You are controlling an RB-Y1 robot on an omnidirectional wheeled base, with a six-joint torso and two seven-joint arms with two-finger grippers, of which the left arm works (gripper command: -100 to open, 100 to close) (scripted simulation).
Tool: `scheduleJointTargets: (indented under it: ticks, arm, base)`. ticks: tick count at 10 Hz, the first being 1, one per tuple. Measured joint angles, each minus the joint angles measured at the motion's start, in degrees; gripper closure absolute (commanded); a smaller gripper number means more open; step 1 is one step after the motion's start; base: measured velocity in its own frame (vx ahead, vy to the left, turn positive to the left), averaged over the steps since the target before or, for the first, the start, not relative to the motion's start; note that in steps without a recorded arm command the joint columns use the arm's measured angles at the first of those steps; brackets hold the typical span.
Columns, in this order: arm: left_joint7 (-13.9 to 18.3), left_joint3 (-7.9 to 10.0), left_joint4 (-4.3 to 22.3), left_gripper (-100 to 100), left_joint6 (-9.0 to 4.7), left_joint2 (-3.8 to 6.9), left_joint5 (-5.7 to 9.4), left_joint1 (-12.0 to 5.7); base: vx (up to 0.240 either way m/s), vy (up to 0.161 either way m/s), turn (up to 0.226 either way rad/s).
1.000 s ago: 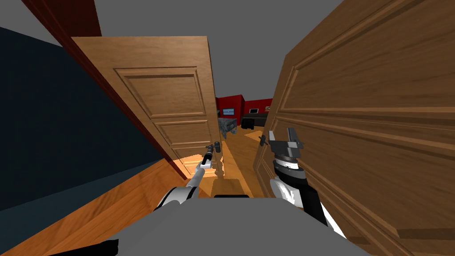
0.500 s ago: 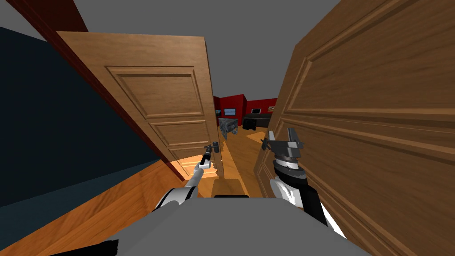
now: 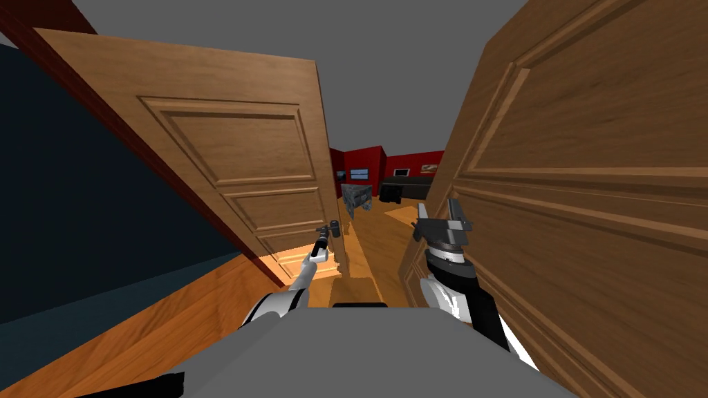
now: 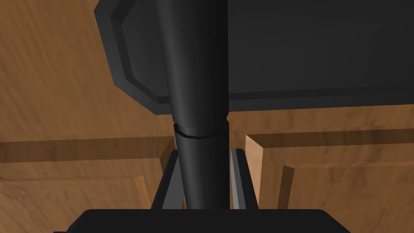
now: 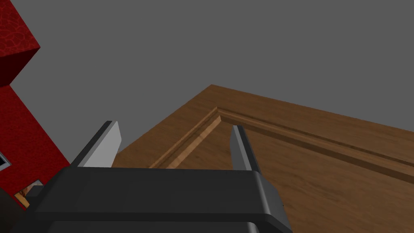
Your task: Push the door open
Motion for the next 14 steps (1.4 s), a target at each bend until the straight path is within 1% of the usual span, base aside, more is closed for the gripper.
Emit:
scheduleJointTargets:
  ticks: [1, 2, 4, 5, 6, 8, 9, 10, 11, 12, 13, 14]
  arm:
    - [-0.63, 0.62, -0.34, 100, 0.1, -0.14, 0.1, -0.09]
    - [-1.32, 1.12, -1.96, 100, 0.64, -0.53, 0.13, 0.66]
    - [-2.9, 2.52, -1.73, 100, 0.67, -1.1, 0.35, 0.32]
    - [-3.6, 3.29, -1.37, 100, 0.7, -1.15, 0.51, -0.11]
    - [-4.44, 4.2, -0.13, 100, 0.23, -1.27, 0.69, -1.1]
    - [-5.55, 5.4, 1.11, 100, -1.1, -1.33, 0.91, -1.86]
    - [-5.79, 5.49, 0.24, 100, -0.91, -1.5, 0.89, -1.52]
    - [-6.52, 6.24, -0.12, 100, -0.61, -2.06, 1.0, -1.3]
    - [-7.45, 6.94, -1.84, 100, 0.33, -2.8, 1.07, -0.46]
    - [-8.09, 7.7, -0.98, 100, 0.22, -2.79, 1.25, -0.97]
    - [-9.04, 8.44, -2.73, 100, 0.78, -3.68, 1.29, -0.23]
    - [-9.53, 8.9, -2.29, 100, 0.46, -3.72, 1.39, -0.62]
  base:
    - [0.181, -0.04, 0.091]
    - [0.19, -0.032, 0.107]
    - [0.207, -0.059, 0.09]
    - [0.183, -0.035, 0.118]
    - [0.168, -0.051, 0.082]
    - [0.1, -0.01, 0.032]
    - [0.16, -0.055, 0.12]
    - [0.179, -0.083, 0.134]
    - [0.169, -0.057, 0.105]
    - [0.184, -0.037, 0.129]
    - [0.133, -0.022, 0.061]
    - [0.142, -0.032, 0.08]
